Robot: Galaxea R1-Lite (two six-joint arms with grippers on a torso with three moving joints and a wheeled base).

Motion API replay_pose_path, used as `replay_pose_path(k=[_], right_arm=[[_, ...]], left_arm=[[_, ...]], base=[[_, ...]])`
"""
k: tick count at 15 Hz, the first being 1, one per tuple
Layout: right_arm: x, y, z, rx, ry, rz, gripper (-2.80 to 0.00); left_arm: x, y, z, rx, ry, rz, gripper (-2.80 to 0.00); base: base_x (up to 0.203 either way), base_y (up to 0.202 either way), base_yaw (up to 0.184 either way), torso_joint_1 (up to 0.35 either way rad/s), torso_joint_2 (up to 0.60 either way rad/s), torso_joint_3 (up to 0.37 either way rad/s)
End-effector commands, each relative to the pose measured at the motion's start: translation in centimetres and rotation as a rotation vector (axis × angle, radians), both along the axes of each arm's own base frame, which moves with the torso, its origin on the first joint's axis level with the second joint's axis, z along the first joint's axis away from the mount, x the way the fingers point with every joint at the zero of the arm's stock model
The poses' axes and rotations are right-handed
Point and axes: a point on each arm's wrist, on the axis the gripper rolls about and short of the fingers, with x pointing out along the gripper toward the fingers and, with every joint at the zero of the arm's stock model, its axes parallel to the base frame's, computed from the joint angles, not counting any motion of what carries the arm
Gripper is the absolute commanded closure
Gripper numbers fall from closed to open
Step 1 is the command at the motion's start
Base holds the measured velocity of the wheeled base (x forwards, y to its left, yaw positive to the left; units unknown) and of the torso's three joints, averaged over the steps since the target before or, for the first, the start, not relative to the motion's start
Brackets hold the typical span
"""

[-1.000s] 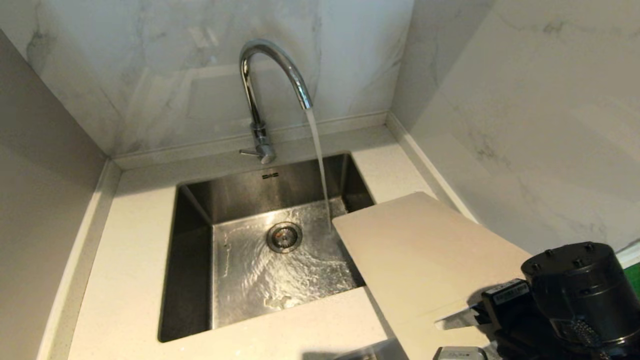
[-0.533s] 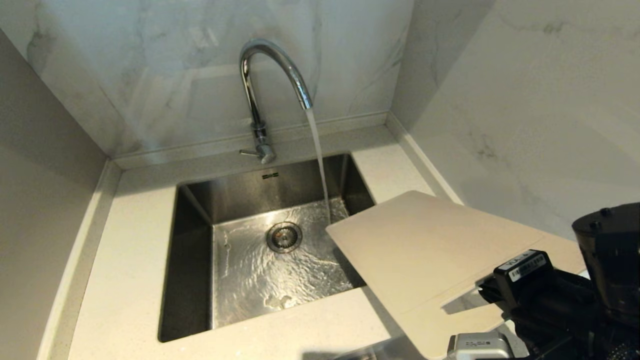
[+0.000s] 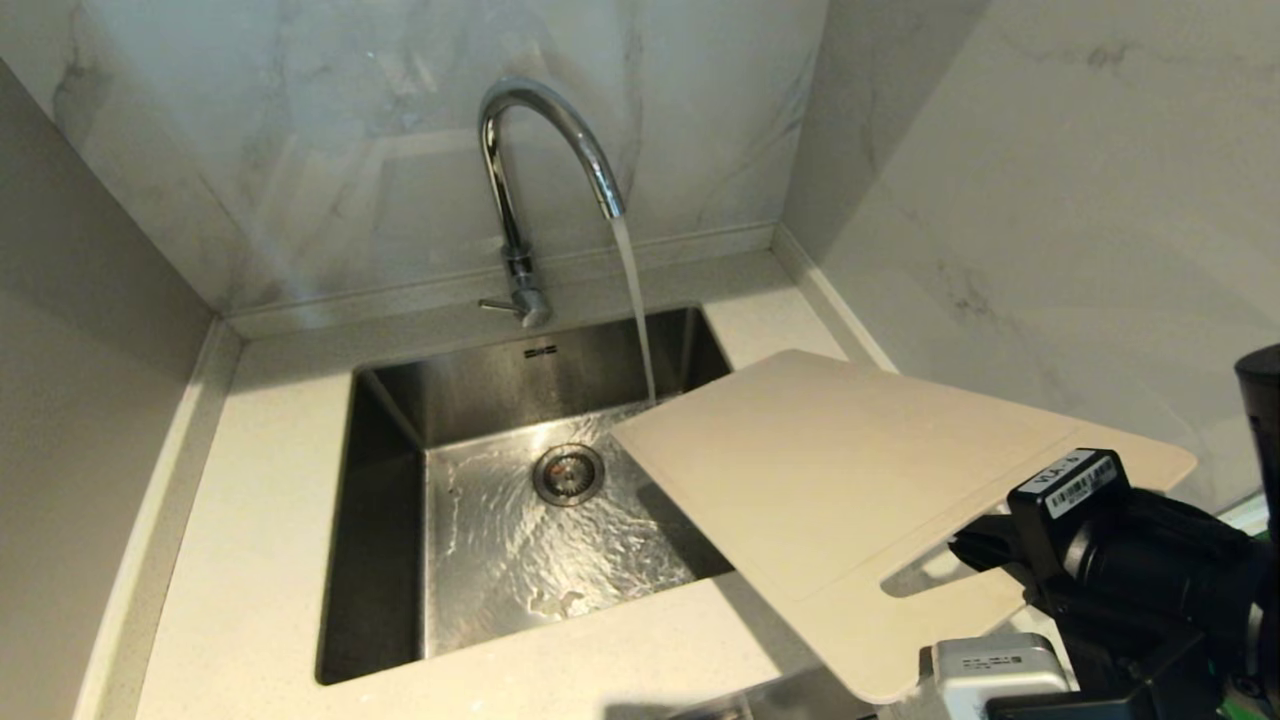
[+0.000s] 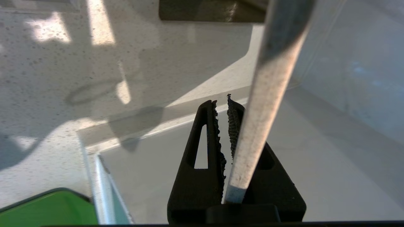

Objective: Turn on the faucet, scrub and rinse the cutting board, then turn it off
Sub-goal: Pick up the cutting board

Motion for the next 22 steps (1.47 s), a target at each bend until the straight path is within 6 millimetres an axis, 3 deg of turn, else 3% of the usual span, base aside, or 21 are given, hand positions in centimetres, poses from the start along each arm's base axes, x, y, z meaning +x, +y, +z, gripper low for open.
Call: replay_pose_path(k=[1,15,22], right_arm=[[-0.6,-0.4,0.5,-0.016,-0.035,0.031,0.00],[-2.1,1.9,0.7,-0.068,-0.065,0.533,0.00],[-0.7,3.3,2.7,-0.236,-0.221,0.722,0.00]], left_arm=[[0.0,0.0,0.0,0.000,-0.001,0.000,0.00],[0.0,0.0,0.0,0.000,-0.001,0.000,0.00],[0.0,0.0,0.0,-0.001,-0.001,0.001,0.00]], base=[[0.000,0.000,0.000,0.000,0.00,0.000],[0.000,0.000,0.000,0.000,0.00,0.000],[0.000,0.000,0.000,0.000,0.00,0.000]])
